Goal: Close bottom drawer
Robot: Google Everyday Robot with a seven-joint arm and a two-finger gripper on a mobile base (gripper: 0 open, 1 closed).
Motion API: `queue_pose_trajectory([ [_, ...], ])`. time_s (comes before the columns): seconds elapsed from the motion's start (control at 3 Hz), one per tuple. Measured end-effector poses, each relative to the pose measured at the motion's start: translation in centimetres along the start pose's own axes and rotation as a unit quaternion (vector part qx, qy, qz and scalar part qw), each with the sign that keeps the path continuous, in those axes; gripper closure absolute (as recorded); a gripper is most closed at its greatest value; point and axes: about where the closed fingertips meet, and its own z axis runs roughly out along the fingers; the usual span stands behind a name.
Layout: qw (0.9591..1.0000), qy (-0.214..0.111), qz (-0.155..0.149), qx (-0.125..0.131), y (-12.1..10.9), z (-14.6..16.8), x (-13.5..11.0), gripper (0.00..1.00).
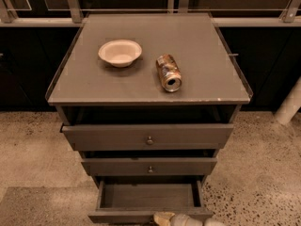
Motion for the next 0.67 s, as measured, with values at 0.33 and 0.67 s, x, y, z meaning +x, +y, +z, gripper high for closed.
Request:
queue_pose_trajectory([
  [0.33,0.9996,0.004,0.025,0.015,-0.7,0.7,1.9,1.00],
  [0.67,0.9987,-0.018,0.039,0.026,-2.0,1.9,2.1,1.00],
])
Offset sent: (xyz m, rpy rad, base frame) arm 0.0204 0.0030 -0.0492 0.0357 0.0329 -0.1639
